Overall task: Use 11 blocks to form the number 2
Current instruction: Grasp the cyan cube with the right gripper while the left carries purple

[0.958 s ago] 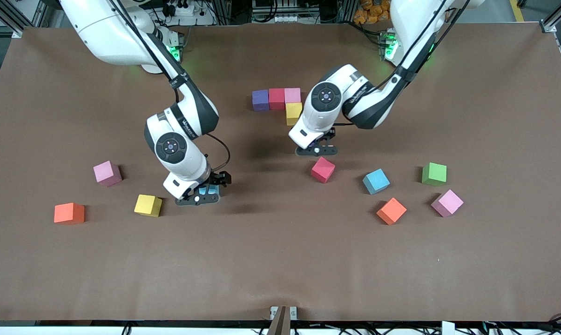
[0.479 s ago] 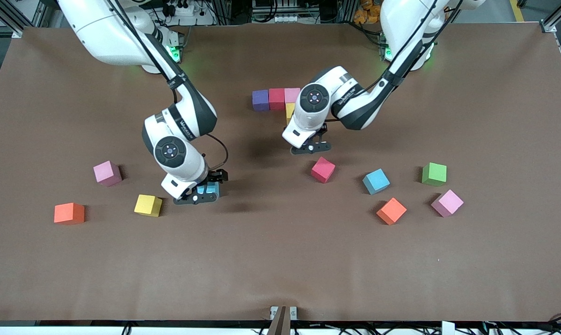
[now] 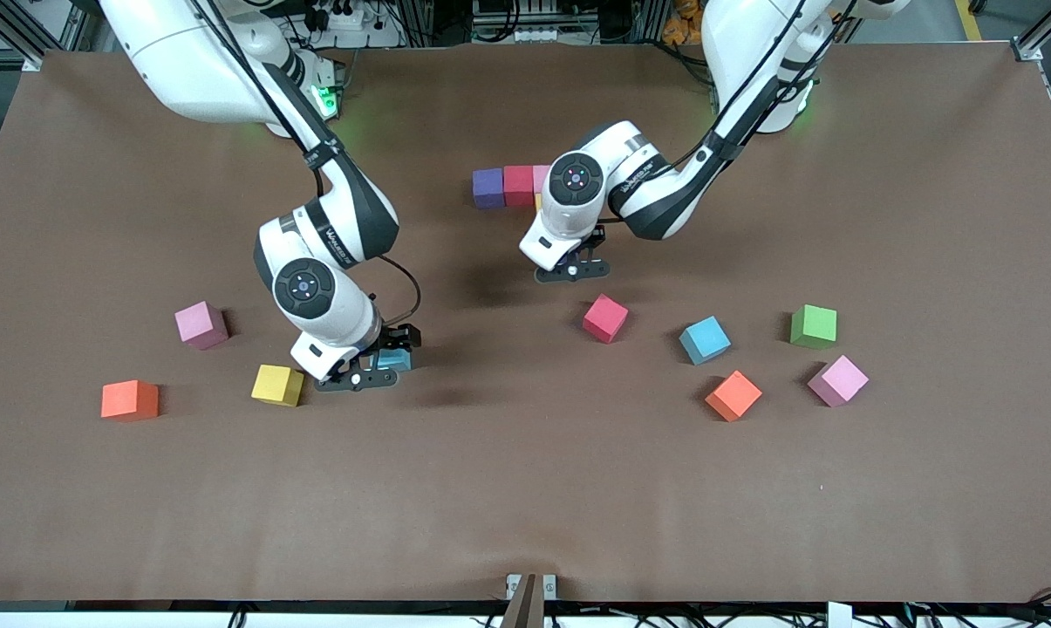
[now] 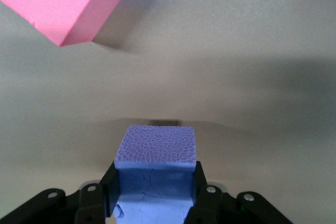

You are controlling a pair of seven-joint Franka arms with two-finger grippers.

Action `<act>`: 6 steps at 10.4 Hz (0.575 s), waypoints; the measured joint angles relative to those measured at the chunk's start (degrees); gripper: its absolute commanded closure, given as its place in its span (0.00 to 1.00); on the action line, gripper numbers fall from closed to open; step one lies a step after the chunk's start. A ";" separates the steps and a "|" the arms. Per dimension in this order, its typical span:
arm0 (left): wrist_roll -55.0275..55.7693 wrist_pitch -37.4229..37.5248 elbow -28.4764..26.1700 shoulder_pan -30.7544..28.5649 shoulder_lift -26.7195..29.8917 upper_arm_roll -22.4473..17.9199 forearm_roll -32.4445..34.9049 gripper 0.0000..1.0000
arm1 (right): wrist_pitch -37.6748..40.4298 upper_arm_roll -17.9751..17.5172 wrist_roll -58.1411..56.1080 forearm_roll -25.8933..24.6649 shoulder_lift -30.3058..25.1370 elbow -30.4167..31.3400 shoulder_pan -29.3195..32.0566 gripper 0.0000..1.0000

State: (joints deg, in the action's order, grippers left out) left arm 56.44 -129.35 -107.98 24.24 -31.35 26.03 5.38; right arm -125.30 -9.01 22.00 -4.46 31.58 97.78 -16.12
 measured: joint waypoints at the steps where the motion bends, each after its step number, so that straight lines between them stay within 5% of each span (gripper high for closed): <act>1: -0.01 -0.40 0.01 0.29 -0.54 0.00 0.01 0.41 | -0.04 0.02 0.00 0.00 0.68 -0.08 0.34 0.00; 6: -0.01 -2.05 0.09 0.82 -2.27 -0.05 0.02 0.41 | -1.23 0.07 -4.12 -0.04 3.97 -1.23 0.85 0.00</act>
State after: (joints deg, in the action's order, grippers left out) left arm 56.43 -131.40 -107.89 25.07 -33.62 25.98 5.40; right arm -126.53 -8.94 17.88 -4.50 35.56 96.55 -15.27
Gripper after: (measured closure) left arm 0.410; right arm 0.000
